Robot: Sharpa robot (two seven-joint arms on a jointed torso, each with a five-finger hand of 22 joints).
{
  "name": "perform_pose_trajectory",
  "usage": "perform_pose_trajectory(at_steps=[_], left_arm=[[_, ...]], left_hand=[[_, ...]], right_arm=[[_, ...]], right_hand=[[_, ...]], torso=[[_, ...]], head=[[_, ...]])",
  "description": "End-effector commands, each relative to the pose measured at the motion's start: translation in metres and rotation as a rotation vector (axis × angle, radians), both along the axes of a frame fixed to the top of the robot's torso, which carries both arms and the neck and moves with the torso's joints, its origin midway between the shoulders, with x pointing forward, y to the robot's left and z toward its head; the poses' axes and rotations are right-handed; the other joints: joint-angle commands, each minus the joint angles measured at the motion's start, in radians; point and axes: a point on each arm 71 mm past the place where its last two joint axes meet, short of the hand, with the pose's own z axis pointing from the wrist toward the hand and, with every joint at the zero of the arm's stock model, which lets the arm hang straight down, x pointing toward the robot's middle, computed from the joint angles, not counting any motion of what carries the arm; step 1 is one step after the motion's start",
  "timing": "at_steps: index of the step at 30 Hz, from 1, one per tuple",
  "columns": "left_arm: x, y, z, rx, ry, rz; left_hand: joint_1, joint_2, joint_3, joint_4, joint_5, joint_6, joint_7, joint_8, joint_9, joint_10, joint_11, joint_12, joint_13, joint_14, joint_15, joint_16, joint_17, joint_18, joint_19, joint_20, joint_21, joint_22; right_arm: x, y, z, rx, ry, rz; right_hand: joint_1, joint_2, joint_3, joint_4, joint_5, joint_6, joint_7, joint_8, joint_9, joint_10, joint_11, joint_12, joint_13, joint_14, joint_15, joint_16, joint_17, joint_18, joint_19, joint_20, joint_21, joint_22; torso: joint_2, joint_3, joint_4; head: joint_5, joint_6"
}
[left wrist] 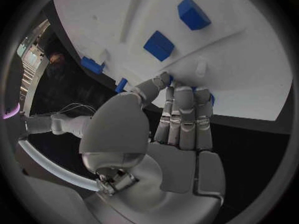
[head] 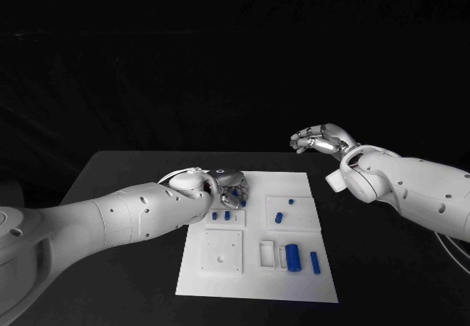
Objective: Assemble the parts on the task board
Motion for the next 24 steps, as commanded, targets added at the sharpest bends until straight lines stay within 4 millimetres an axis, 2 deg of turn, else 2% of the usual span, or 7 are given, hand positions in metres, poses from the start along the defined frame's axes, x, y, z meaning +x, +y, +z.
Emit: perform_pose_trajectory(at_steps=[1,5,16,24], left_arm=[[-0.0022,-0.0008,-0.0089,0.035,0.040,-0.011],[-0.0036,-0.0005,-0.0127,0.037,0.037,-0.013],[-0.0049,-0.0025,-0.0143,0.039,0.049,-0.019],[-0.0085,-0.0051,-0.0159,0.052,0.070,-0.033]], left_hand=[[-0.002,-0.006,-0.002,-0.003,-0.001,0.003,0.005,0.002,-0.001,0.009,0.016,-0.002,-0.003,0.003,-0.007,0.007,0.002,0.037,0.000,-0.006,0.007,0.019],[-0.004,-0.007,-0.004,-0.005,-0.001,-0.001,0.007,0.000,-0.004,0.005,0.017,-0.004,-0.005,0.007,-0.006,0.015,0.005,0.037,-0.001,-0.007,0.008,0.018],[-0.006,-0.015,-0.007,-0.008,-0.001,-0.029,0.014,-0.015,-0.016,-0.011,0.022,-0.013,-0.011,0.009,-0.002,0.026,0.009,0.038,0.001,-0.005,0.010,0.016],[-0.005,-0.012,-0.007,-0.009,-0.001,-0.015,0.013,-0.006,-0.015,-0.011,0.023,-0.013,-0.013,0.010,-0.001,0.034,0.010,0.039,0.000,-0.003,0.011,0.015]], right_arm=[[0.0000,0.0007,0.0009,0.003,-0.004,0.002],[-0.0001,0.0005,0.0008,0.003,-0.004,0.002],[-0.0001,0.0007,0.0008,0.003,-0.004,0.002],[0.0001,0.0000,0.0008,0.002,-0.004,0.000]], right_hand=[[0.000,-0.002,0.002,0.001,-0.005,0.002,0.032,0.004,-0.002,0.005,0.001,-0.002,-0.001,-0.009,0.000,0.006,-0.001,0.015,-0.001,0.004,-0.005,0.001],[0.000,-0.002,0.002,0.001,-0.005,0.002,0.032,0.004,-0.002,0.005,0.001,-0.002,-0.001,-0.009,0.000,0.006,-0.001,0.015,-0.001,0.004,-0.005,0.001],[0.001,-0.002,0.002,0.001,-0.005,0.002,0.032,0.005,-0.002,0.005,0.001,-0.002,-0.001,-0.009,0.000,0.006,-0.001,0.015,-0.001,0.004,-0.006,0.002],[0.001,-0.002,0.002,0.001,-0.006,0.002,0.032,0.005,-0.002,0.005,0.001,-0.002,-0.001,-0.009,0.000,0.006,-0.002,0.015,-0.001,0.004,-0.006,0.002]], torso=[[0.001,-0.0003,-0.0005],[0.001,-0.0020,-0.0029],[-0.001,-0.0008,-0.0001],[-0.001,-0.0013,-0.0006]], head=[[0.001,-0.001],[0.001,-0.002],[-0.005,-0.007],[-0.007,-0.009]])
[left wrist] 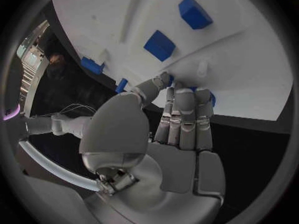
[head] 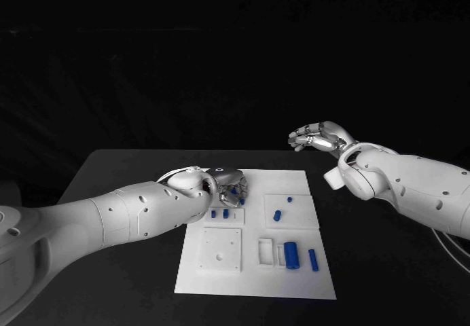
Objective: Assemble the parts on the task board
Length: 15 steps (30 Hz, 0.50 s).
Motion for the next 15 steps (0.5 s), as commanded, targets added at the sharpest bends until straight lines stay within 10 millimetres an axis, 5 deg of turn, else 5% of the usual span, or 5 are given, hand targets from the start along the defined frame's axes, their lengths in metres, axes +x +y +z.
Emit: perform_pose_trajectory(at_steps=[1,15], left_arm=[[-0.0068,-0.0031,-0.0143,0.051,0.072,-0.026],[-0.0057,-0.0033,-0.0146,0.058,0.071,-0.022]], left_hand=[[0.000,-0.006,-0.001,-0.004,-0.001,0.012,-0.002,0.005,0.000,0.000,0.002,0.004,0.003,0.005,0.001,0.005,0.002,0.040,-0.002,-0.005,0.007,0.016],[-0.003,0.004,-0.001,-0.001,-0.001,0.025,-0.007,0.013,0.000,0.009,0.000,0.009,0.003,0.005,-0.001,0.012,0.004,0.040,-0.003,-0.005,0.008,0.016]], right_arm=[[0.0001,-0.0001,0.0008,0.002,-0.004,0.000],[0.0005,0.0010,0.0007,0.002,-0.003,0.002]], right_hand=[[0.001,-0.002,0.002,0.001,-0.006,0.002,0.032,0.005,-0.001,0.005,0.001,-0.002,-0.001,-0.009,0.000,0.006,-0.002,0.015,-0.001,0.004,-0.006,0.002],[0.001,-0.002,0.002,0.001,-0.006,0.002,0.032,0.005,-0.001,0.005,0.001,-0.002,-0.001,-0.009,0.000,0.007,-0.002,0.015,-0.001,0.004,-0.006,0.002]], torso=[[0.000,-0.0002,-0.0001],[0.000,0.0002,-0.0007]], head=[[0.000,0.000],[0.000,0.000]])
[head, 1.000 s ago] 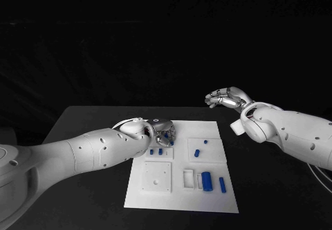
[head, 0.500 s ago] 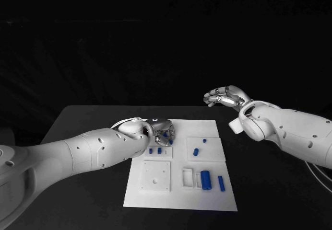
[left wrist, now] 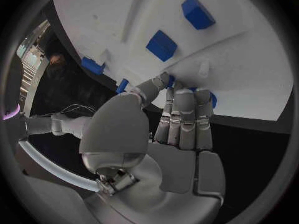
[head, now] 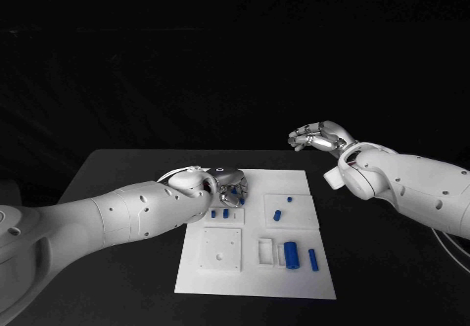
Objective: Assemble the parts on the task board
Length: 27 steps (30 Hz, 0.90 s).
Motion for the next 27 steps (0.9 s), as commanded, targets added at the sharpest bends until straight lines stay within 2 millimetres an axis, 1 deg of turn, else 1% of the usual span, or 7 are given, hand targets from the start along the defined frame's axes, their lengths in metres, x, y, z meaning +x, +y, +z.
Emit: perform_pose_trajectory(at_steps=[1,4,9,13,19,22,27], left_arm=[[-0.0058,-0.0021,-0.0148,0.055,0.070,-0.021],[-0.0051,-0.0016,-0.0150,0.057,0.071,-0.018],[-0.0037,-0.0007,-0.0155,0.069,0.068,-0.015],[-0.0040,-0.0029,-0.0164,0.078,0.065,-0.024],[-0.0057,-0.0037,-0.0200,0.091,0.076,-0.031],[-0.0056,-0.0027,-0.0204,0.094,0.079,-0.030],[-0.0054,-0.0013,-0.0206,0.096,0.080,-0.028]], left_hand=[[-0.003,0.005,-0.001,-0.001,-0.001,0.008,0.002,0.004,0.000,0.010,0.000,0.004,0.000,0.005,-0.001,0.004,0.001,0.040,-0.003,-0.006,0.005,0.016],[-0.005,0.010,-0.001,0.001,-0.001,0.010,0.001,0.005,-0.001,0.013,-0.001,0.005,0.000,0.005,-0.002,0.006,0.002,0.040,-0.002,-0.006,0.005,0.016],[-0.011,0.024,-0.002,0.007,-0.001,0.025,-0.005,0.014,0.000,0.032,-0.007,0.016,0.003,0.005,-0.008,0.011,0.002,0.039,-0.001,-0.009,0.008,0.016],[-0.014,0.026,-0.003,0.008,-0.001,0.031,-0.007,0.018,-0.001,0.038,-0.010,0.019,0.004,0.004,-0.010,0.012,0.001,0.039,-0.002,-0.011,0.009,0.016],[-0.016,0.030,-0.005,0.008,-0.001,0.038,-0.010,0.022,-0.001,0.045,-0.012,0.022,0.005,0.004,-0.013,0.014,0.001,0.038,-0.002,-0.013,0.010,0.016],[-0.018,0.033,-0.005,0.009,-0.001,0.043,-0.012,0.024,-0.002,0.051,-0.015,0.025,0.006,0.005,-0.015,0.017,0.001,0.037,-0.002,-0.014,0.010,0.016],[-0.016,0.047,0.000,0.010,0.001,0.054,-0.016,0.030,-0.002,0.060,-0.018,0.029,0.007,0.006,-0.019,0.020,0.001,0.036,-0.003,-0.017,0.011,0.016]], right_arm=[[0.0002,0.0009,0.0007,0.002,-0.003,0.002],[0.0002,0.0007,0.0007,0.002,-0.003,0.002],[0.0002,0.0003,0.0007,0.002,-0.002,0.002],[0.0002,0.0010,0.0007,0.002,-0.002,0.003],[0.0002,0.0013,0.0007,0.002,-0.002,0.004],[0.0002,0.0009,0.0007,0.002,-0.002,0.003],[0.0003,0.0013,0.0007,0.002,-0.002,0.004]], right_hand=[[0.001,-0.001,0.002,0.001,-0.006,0.002,0.032,0.005,-0.001,0.005,0.001,-0.002,-0.001,-0.009,0.000,0.007,-0.001,0.015,0.000,0.004,-0.006,0.001],[0.001,-0.001,0.002,0.001,-0.006,0.002,0.032,0.005,-0.001,0.005,0.001,-0.002,-0.001,-0.009,0.000,0.007,-0.001,0.015,0.000,0.004,-0.007,0.001],[0.000,-0.001,0.002,0.001,-0.006,0.003,0.032,0.005,-0.001,0.006,0.001,-0.002,-0.001,-0.009,0.000,0.007,-0.001,0.015,0.000,0.004,-0.007,0.002],[0.000,-0.001,0.002,0.001,-0.006,0.003,0.031,0.006,-0.001,0.006,0.001,-0.002,-0.001,-0.009,0.000,0.007,-0.001,0.015,0.000,0.004,-0.007,0.002],[0.000,-0.001,0.002,0.001,-0.006,0.003,0.031,0.006,-0.002,0.006,0.001,-0.002,-0.001,-0.010,0.000,0.007,-0.002,0.015,0.000,0.004,-0.007,0.002],[0.000,-0.001,0.002,0.001,-0.006,0.003,0.031,0.006,-0.002,0.006,0.001,-0.001,-0.001,-0.009,0.000,0.007,-0.002,0.016,0.000,0.004,-0.007,0.002],[0.000,-0.001,0.002,0.001,-0.006,0.003,0.031,0.006,-0.002,0.006,0.001,-0.001,-0.001,-0.009,0.000,0.008,-0.002,0.016,0.000,0.004,-0.007,0.003]], torso=[[0.000,0.0004,-0.0008],[0.000,0.0003,-0.0008],[0.000,0.0001,-0.0003],[0.000,0.0002,-0.0005],[0.001,-0.0007,-0.0017],[0.001,-0.0002,-0.0013],[0.001,0.0001,-0.0003]], head=[[0.001,0.001],[0.000,0.001],[-0.001,0.001],[0.000,0.000],[0.000,-0.001],[0.000,-0.002],[0.000,-0.003]])
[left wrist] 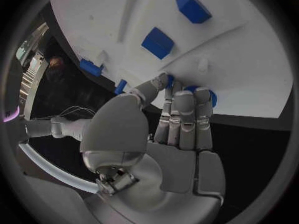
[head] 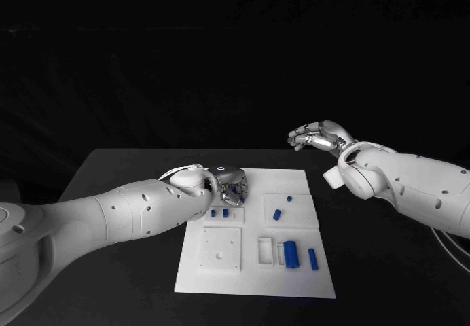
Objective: Assemble the parts on the task board
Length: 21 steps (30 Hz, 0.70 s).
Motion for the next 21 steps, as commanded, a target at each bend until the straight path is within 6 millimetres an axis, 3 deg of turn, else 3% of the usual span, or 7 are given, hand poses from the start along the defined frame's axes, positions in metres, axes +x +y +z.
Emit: perform_pose_trajectory(at_steps=[1,7,21], left_arm=[[-0.0077,0.0009,-0.0210,0.072,0.091,-0.020],[-0.0076,0.0020,-0.0204,0.068,0.082,-0.021],[-0.0068,0.0101,-0.0140,-0.038,0.041,-0.007]], left_hand=[[0.003,0.012,0.004,0.007,0.002,0.009,-0.003,0.006,0.000,0.017,0.005,0.007,0.003,0.001,-0.010,0.006,0.000,0.035,-0.001,-0.008,0.003,0.016],[0.009,0.032,0.026,0.011,0.017,0.036,-0.011,0.019,0.000,0.043,-0.004,0.017,0.008,0.004,-0.019,0.009,-0.001,0.032,0.001,-0.012,0.005,0.015],[-0.005,0.040,0.038,0.016,0.024,0.051,-0.017,0.027,-0.001,0.066,-0.012,0.014,0.017,0.010,-0.026,0.016,-0.003,0.029,0.009,-0.021,0.011,0.015]], right_arm=[[0.0003,0.0004,0.0007,0.002,-0.002,0.002],[0.0002,0.0002,0.0007,0.002,-0.002,0.002],[0.0004,0.0002,0.0007,0.002,-0.003,0.001]], right_hand=[[0.000,-0.001,0.002,0.001,-0.006,0.003,0.031,0.006,-0.002,0.006,0.001,-0.001,-0.001,-0.009,0.000,0.004,-0.001,0.016,0.000,0.004,-0.003,0.001],[0.000,-0.001,0.002,0.002,-0.006,0.003,0.031,0.006,-0.002,0.007,0.000,-0.001,-0.001,-0.009,0.000,0.004,-0.001,0.016,0.000,0.004,-0.004,0.001],[-0.001,0.000,0.002,0.002,-0.006,0.004,0.031,0.007,-0.002,0.007,0.000,-0.001,-0.001,-0.009,0.000,0.005,-0.002,0.016,0.001,0.005,-0.004,0.002]], torso=[[0.000,0.0005,0.0007],[0.000,0.0005,0.0008],[-0.001,0.0004,0.0010]], head=[[0.000,-0.001],[0.000,-0.002],[0.001,0.002]])
